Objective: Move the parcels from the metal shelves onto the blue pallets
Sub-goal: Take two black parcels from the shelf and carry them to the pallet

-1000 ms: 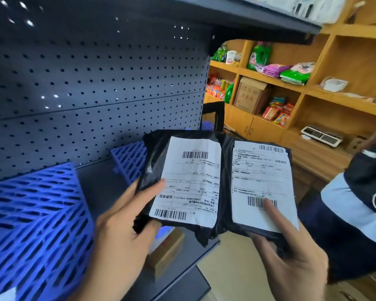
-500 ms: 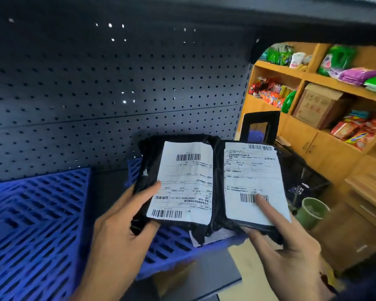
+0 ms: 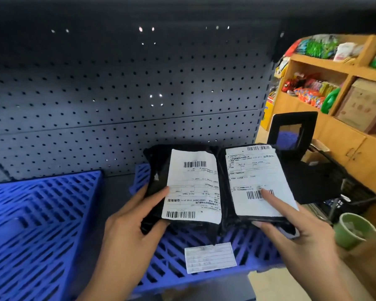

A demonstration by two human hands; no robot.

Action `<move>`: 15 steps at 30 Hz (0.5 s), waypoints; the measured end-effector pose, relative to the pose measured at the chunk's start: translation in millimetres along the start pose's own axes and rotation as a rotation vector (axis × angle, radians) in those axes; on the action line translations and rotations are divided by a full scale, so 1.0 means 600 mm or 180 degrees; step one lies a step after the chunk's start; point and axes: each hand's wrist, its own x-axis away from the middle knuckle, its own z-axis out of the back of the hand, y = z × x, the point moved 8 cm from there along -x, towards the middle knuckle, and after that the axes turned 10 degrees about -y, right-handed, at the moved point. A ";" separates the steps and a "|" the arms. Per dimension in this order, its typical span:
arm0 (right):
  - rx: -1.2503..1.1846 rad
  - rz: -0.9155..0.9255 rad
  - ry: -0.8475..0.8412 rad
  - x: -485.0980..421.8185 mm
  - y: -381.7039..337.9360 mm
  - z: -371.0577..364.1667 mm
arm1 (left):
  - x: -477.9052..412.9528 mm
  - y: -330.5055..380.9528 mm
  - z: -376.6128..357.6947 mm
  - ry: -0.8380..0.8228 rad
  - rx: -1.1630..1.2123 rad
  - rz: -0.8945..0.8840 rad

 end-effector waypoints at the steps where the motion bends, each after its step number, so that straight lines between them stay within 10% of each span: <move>1: 0.0027 -0.0006 -0.0044 -0.004 0.003 -0.002 | -0.001 -0.002 0.000 0.0001 -0.0021 0.0004; 15: 0.0106 -0.0087 0.0114 -0.003 0.039 0.003 | -0.027 -0.022 0.004 -0.0202 -0.0333 0.0189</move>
